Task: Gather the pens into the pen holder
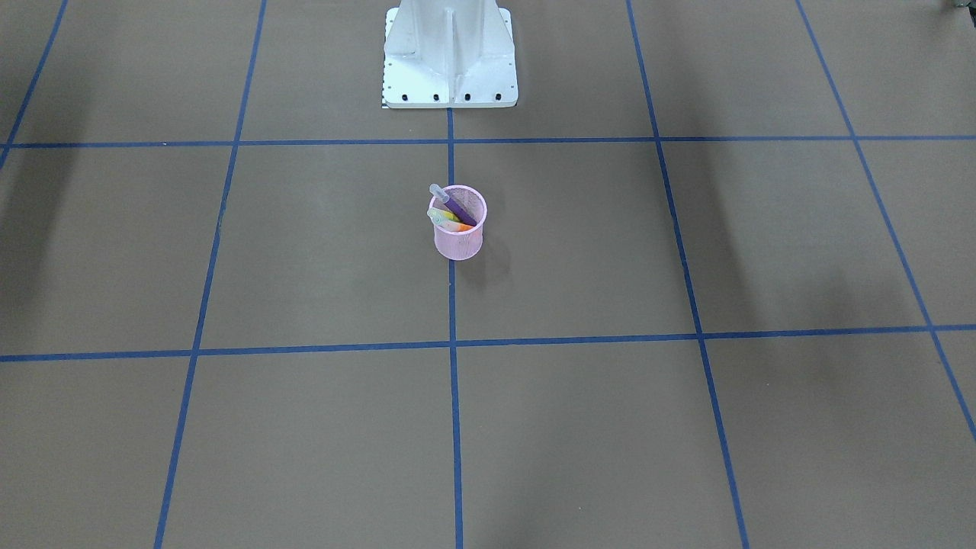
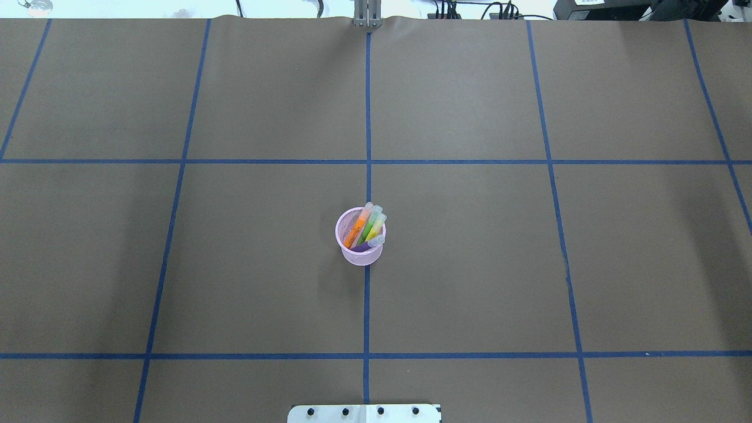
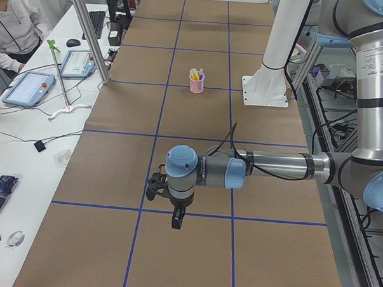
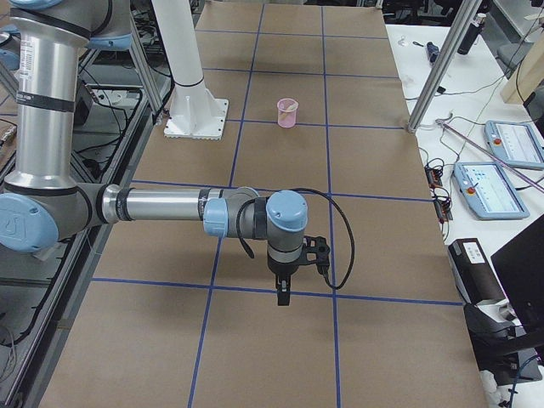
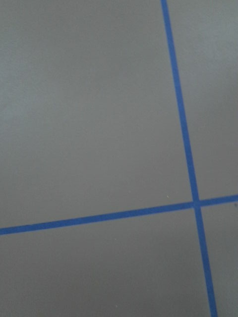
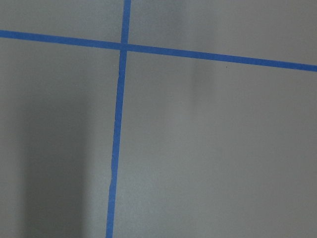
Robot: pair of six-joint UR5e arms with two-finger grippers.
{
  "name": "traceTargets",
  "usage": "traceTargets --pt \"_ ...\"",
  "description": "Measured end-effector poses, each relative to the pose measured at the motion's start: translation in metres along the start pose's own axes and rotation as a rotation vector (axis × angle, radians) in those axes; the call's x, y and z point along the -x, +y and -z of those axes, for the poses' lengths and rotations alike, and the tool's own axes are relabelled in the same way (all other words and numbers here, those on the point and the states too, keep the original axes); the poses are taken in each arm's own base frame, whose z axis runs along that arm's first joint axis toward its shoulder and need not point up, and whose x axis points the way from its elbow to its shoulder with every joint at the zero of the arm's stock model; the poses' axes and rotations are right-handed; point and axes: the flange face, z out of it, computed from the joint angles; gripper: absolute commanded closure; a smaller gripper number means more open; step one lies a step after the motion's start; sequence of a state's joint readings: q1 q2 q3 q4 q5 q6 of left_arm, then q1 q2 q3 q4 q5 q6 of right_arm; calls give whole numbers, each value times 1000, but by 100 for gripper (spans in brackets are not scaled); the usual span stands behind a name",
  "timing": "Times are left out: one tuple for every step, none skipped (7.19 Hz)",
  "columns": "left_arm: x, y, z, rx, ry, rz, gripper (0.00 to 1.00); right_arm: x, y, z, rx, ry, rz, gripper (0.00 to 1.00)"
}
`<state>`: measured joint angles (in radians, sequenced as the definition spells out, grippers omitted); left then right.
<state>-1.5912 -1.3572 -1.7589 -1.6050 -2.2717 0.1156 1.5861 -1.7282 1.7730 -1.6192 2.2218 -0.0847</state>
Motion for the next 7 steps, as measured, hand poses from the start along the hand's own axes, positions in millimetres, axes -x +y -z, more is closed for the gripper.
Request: traceTargets --pt "1 5 -2 -4 -4 6 0 0 0 0 0 -1 1 1" --pt "2 6 -3 -4 -6 8 0 0 0 0 0 -1 1 1" --pt "3 5 -5 -3 -6 8 0 0 0 0 -1 -1 1 1" --pt "3 5 -4 -5 -4 6 0 0 0 0 -1 -1 2 1" --pt "3 4 -5 -4 -2 5 0 0 0 -1 0 -1 1 1" --pt "3 4 -6 -3 -1 3 0 -1 0 -1 0 -1 1 1" --pt "3 4 -6 -2 -2 1 0 -1 0 -1 1 -1 0 1"
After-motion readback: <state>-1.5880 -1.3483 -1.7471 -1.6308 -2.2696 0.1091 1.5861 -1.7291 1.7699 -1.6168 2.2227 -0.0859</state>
